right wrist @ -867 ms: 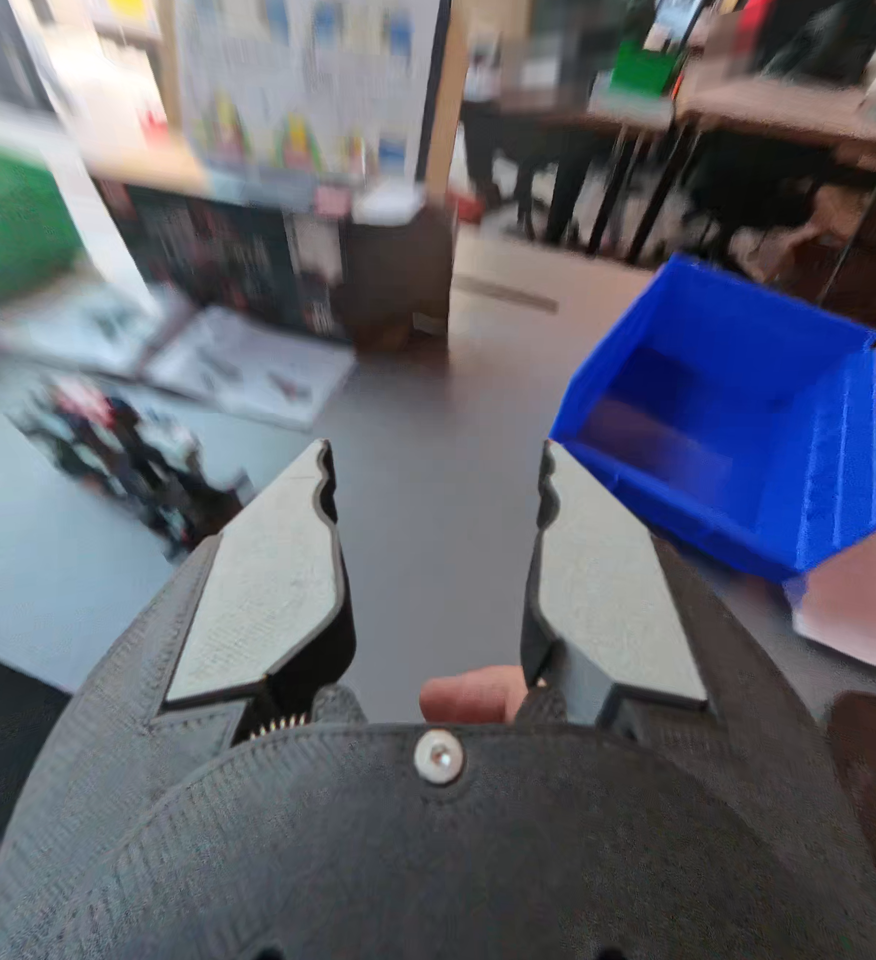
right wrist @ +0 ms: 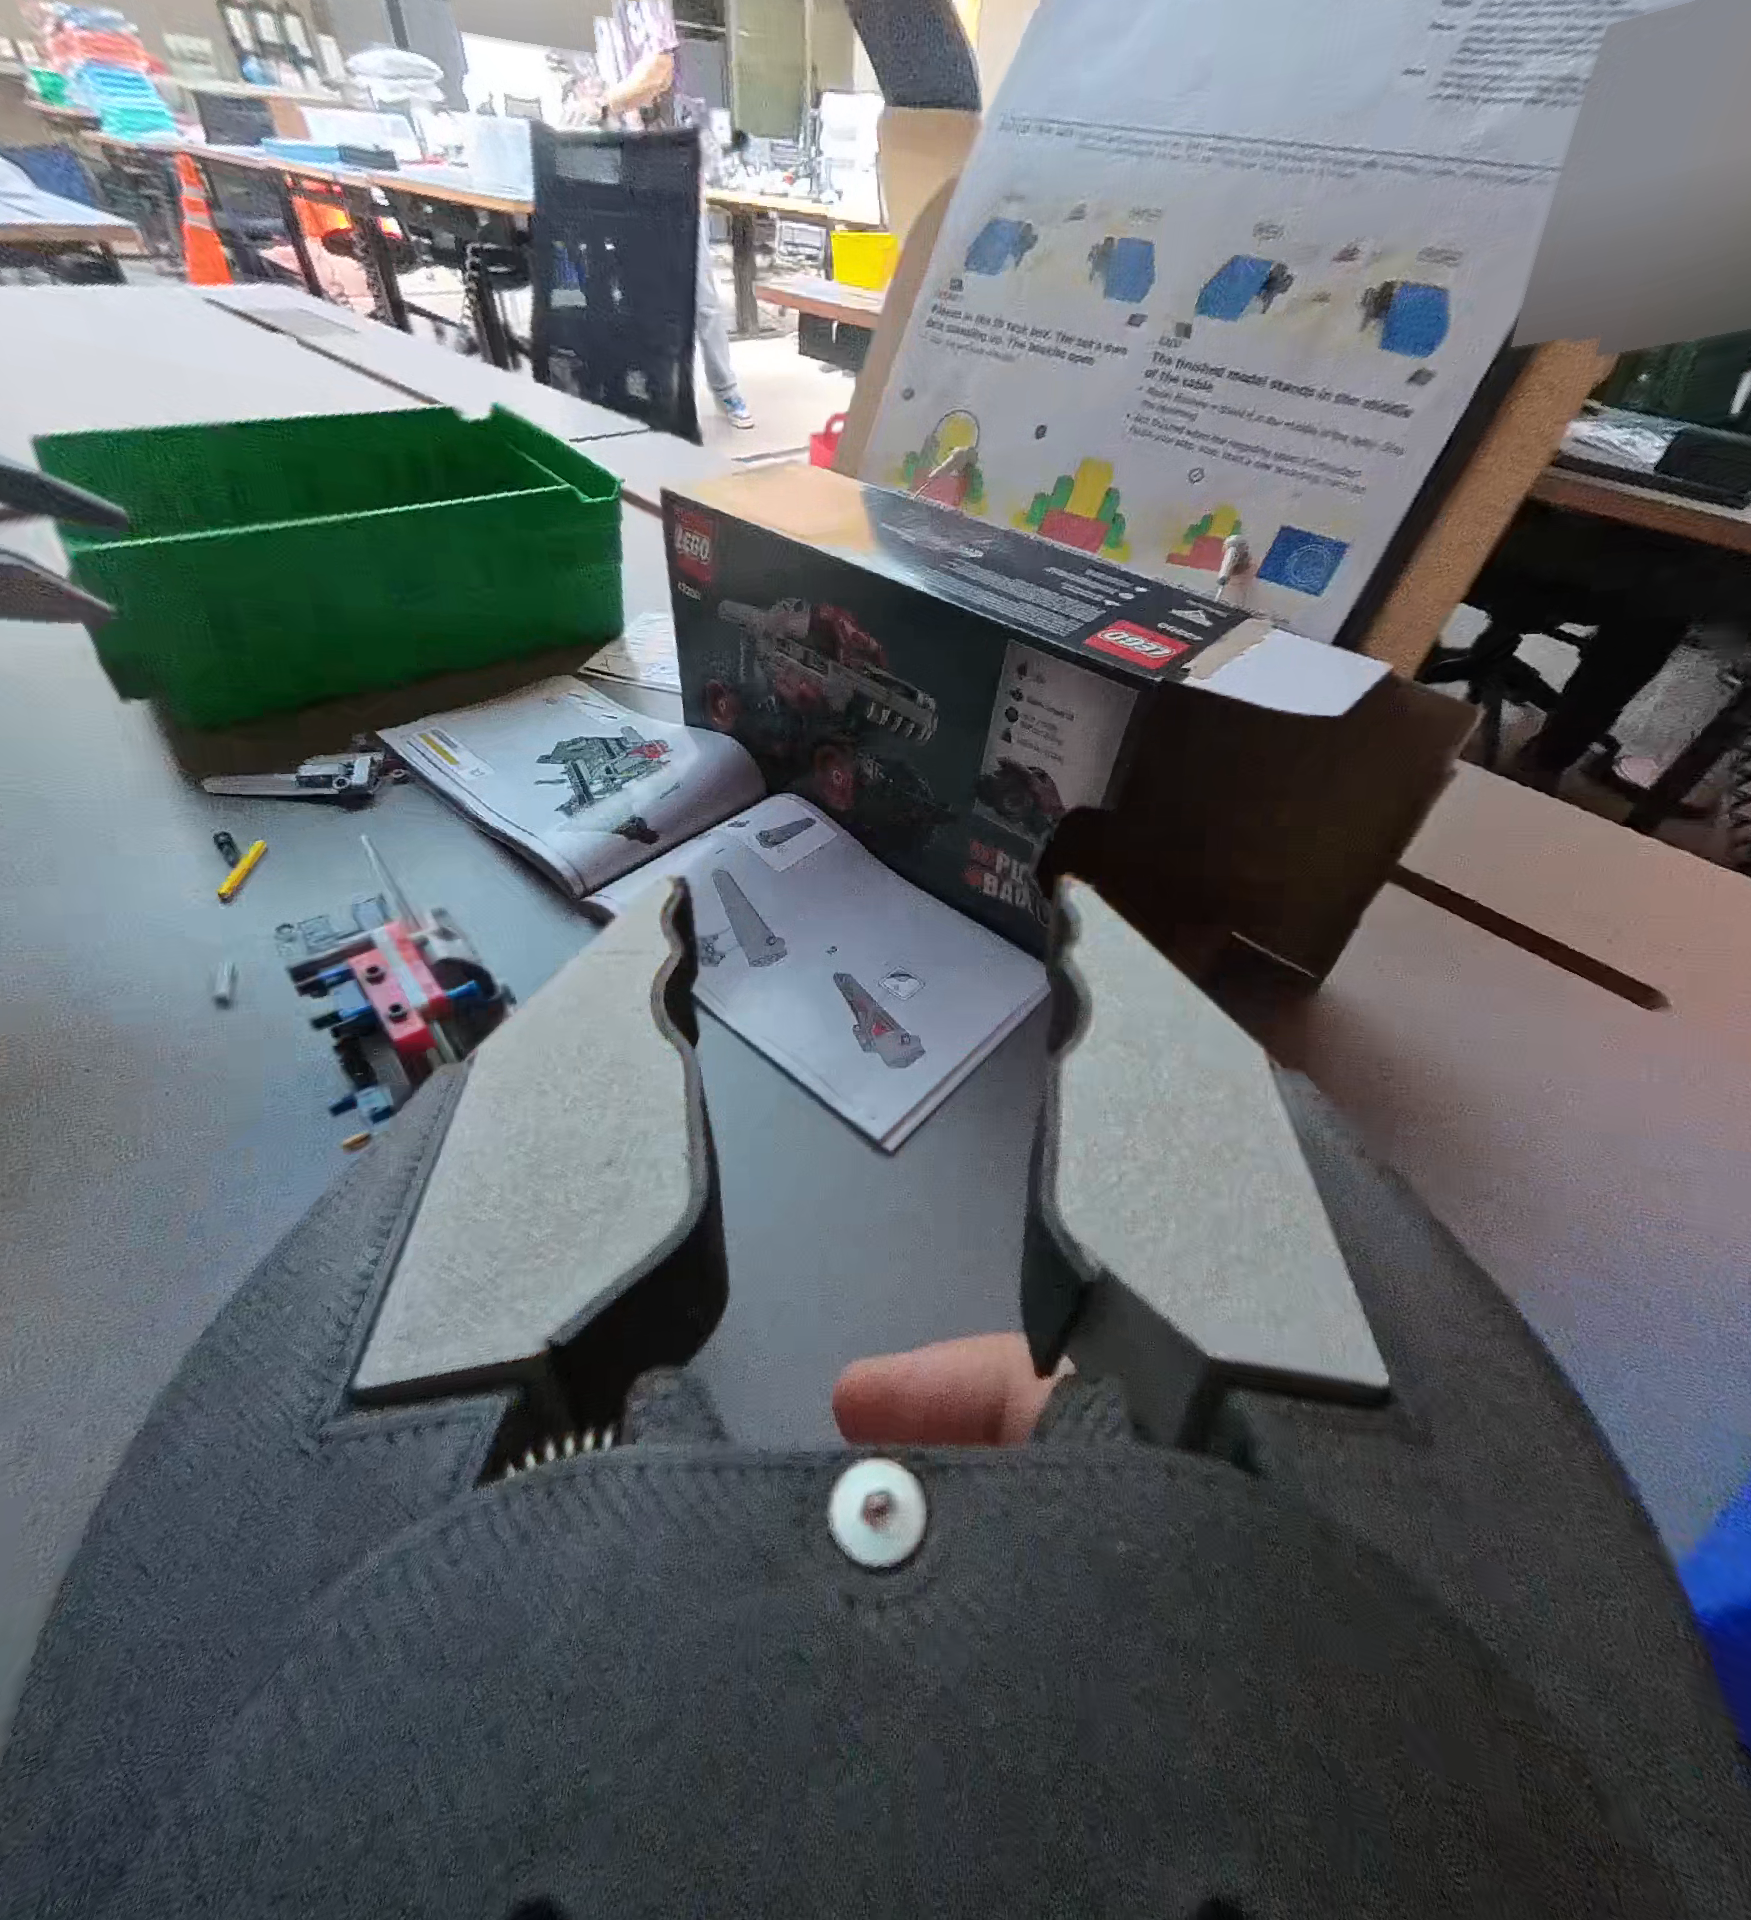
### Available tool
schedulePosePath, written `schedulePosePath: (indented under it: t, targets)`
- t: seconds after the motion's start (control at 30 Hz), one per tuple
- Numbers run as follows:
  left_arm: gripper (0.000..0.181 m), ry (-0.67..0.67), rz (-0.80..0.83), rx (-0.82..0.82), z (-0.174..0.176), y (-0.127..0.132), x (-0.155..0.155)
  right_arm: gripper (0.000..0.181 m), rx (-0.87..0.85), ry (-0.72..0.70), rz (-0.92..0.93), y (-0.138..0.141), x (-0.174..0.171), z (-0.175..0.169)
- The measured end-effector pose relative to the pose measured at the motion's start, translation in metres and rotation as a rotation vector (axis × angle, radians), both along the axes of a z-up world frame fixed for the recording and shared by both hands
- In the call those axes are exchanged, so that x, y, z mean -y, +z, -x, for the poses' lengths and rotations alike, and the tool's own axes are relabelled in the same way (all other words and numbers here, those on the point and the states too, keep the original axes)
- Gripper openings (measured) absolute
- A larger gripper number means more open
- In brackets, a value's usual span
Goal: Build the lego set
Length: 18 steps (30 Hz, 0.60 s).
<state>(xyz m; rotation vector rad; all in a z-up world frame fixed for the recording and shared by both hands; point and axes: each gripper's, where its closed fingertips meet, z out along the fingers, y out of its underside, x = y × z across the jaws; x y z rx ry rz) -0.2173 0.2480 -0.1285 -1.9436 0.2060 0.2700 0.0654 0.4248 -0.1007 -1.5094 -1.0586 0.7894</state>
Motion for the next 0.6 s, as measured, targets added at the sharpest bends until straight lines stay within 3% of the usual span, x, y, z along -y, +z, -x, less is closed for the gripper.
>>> schedulePosePath:
  t: [0.17,0.3,0.4,0.53,0.6]
  targets:
    - [0.037,-0.079,-0.073,-0.005,0.026,-0.002,-0.063,0.059,0.044,0.143,-0.041,-0.037,-0.038,0.061]
    - [0.033,-0.161,-0.069,0.012,0.03,-0.002,-0.1,0.06,0.154,0.216,-0.022,-0.082,-0.035,0.067]
    - [0.038,-0.19,-0.018,0.023,0.029,-0.017,-0.1,0.053,0.125,0.247,-0.034,-0.091,-0.027,0.065]
    - [0.03,-0.215,-0.064,0.093,0.023,-0.032,-0.086,0.05,0.051,0.321,0.029,-0.088,-0.013,0.067]
    - [0.03,-0.244,-0.102,0.06,0.016,-0.027,-0.084,0.048,0.032,0.322,0.026,-0.086,-0.012,0.065]
